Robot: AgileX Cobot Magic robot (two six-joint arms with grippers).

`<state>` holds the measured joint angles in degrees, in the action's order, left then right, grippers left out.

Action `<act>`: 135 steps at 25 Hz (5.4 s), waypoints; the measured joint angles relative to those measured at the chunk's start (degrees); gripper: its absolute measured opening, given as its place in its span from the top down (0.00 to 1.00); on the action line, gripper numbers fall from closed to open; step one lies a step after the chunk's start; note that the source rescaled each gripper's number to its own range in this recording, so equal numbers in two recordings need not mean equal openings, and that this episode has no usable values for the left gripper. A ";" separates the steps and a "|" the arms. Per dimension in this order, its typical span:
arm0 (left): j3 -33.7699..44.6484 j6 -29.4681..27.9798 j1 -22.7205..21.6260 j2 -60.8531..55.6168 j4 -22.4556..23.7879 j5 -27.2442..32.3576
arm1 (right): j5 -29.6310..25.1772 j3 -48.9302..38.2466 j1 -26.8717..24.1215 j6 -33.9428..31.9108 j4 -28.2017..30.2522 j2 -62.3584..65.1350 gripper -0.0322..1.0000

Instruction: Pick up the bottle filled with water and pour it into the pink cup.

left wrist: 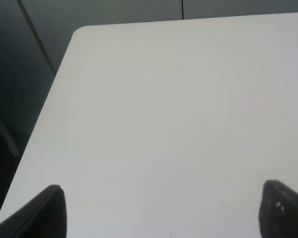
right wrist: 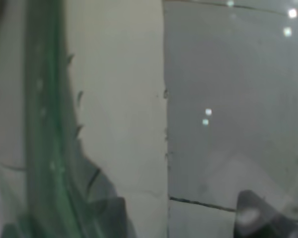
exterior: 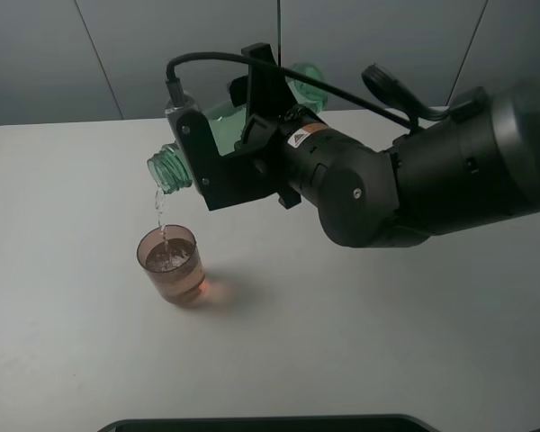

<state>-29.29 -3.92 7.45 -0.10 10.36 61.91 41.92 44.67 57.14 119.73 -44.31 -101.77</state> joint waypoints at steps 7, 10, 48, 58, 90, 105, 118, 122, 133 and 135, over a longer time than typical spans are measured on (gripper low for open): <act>0.00 0.00 0.00 0.00 0.00 0.00 | -1.91 0.05 0.00 -4.62 -0.38 0.00 0.95; 0.00 0.00 0.00 0.00 0.00 0.00 | -1.91 0.05 0.00 -9.32 -0.38 0.00 0.95; 0.00 0.00 0.00 0.00 0.00 0.00 | -5.94 0.13 -41.42 -118.67 43.69 1.79 0.95; 0.00 0.00 0.00 0.00 0.00 0.00 | -1.14 3.52 -49.03 -114.75 43.69 -14.33 0.95; 0.00 0.00 0.00 0.00 0.00 0.00 | -2.34 5.91 -49.43 -116.85 43.66 -17.52 0.95; 0.00 -0.11 0.00 0.00 0.00 0.00 | -1.97 4.77 -49.23 -119.73 43.66 -13.30 0.03; 0.00 -0.11 0.00 0.00 0.00 0.00 | -4.38 4.77 -49.23 -120.26 43.57 -4.90 0.00; 0.00 -0.11 0.00 0.00 0.00 0.00 | -8.90 4.77 -49.23 -120.26 43.31 1.37 0.00; 0.00 -0.11 0.00 0.00 0.00 0.00 | -61.46 17.84 -52.65 -120.99 40.46 18.54 0.00; 0.00 -0.11 0.00 0.00 0.00 0.00 | -74.97 19.93 -52.74 -120.99 40.46 20.51 0.00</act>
<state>-29.29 -4.03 7.45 -0.10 10.36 61.91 -33.05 64.60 4.40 -1.26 -3.85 -81.26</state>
